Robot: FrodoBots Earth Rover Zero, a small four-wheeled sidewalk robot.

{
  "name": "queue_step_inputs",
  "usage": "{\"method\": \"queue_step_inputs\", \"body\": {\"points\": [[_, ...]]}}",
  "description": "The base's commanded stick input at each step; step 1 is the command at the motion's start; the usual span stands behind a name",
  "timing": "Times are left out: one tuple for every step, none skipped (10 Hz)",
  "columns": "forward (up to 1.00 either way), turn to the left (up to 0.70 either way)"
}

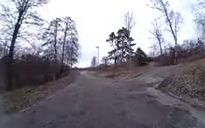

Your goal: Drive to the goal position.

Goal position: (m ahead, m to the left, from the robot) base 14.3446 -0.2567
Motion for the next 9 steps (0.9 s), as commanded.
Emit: {"method": "queue_step_inputs", "body": {"points": [[0.5,0.0],[0.5,0.0],[0.5,0.0],[0.5,0.0],[0.5,0.0],[0.5,0.0],[0.5,0.0],[0.5,0.0],[0.5,0.0]]}}
